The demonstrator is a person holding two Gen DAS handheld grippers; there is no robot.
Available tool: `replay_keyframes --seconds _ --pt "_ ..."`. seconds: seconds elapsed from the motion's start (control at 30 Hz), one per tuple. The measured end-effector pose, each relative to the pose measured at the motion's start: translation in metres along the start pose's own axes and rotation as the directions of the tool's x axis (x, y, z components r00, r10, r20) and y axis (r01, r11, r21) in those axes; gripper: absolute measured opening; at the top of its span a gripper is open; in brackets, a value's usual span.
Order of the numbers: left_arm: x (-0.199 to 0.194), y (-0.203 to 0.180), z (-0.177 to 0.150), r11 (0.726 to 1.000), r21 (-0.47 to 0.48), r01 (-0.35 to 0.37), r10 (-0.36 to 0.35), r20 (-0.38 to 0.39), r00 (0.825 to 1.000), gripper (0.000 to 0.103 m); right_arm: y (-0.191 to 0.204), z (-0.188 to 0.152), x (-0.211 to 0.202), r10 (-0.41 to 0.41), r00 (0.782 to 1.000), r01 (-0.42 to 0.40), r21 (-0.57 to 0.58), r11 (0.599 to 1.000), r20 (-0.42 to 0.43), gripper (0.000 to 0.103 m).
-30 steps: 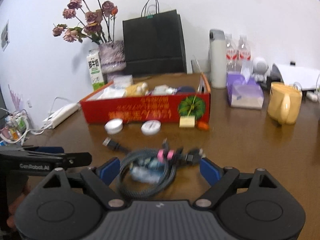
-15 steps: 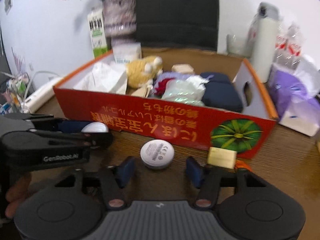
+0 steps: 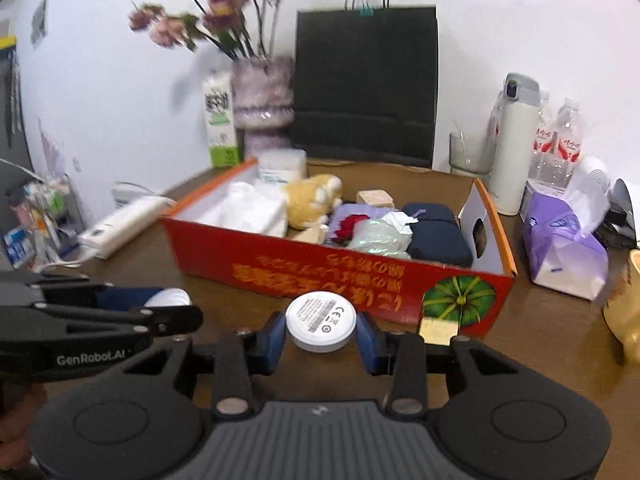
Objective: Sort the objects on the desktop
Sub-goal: 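Grasp the clear plastic cup lid with the left tool while the right tool grasps the white round puck, then carry the cup lid and puck into the box and open both tools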
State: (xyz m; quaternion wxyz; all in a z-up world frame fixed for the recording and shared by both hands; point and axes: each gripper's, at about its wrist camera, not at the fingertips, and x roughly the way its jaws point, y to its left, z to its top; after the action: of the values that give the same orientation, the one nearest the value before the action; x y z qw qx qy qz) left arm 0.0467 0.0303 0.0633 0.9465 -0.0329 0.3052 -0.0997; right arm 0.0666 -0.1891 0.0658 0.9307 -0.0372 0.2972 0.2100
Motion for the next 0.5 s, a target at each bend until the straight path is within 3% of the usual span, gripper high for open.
replay_keyframes --seconds 0.17,0.5 --pt "-0.038 -0.008 -0.028 1.000 0.008 0.004 -0.004 0.003 1.000 0.041 0.014 -0.037 -0.045 0.015 1.000 -0.015 0.017 1.000 0.005 0.037" --pt "-0.079 -0.013 -0.080 1.000 0.007 -0.001 0.001 0.023 1.000 0.041 0.020 -0.103 -0.096 -0.065 0.998 0.065 0.050 0.997 0.011 0.037"
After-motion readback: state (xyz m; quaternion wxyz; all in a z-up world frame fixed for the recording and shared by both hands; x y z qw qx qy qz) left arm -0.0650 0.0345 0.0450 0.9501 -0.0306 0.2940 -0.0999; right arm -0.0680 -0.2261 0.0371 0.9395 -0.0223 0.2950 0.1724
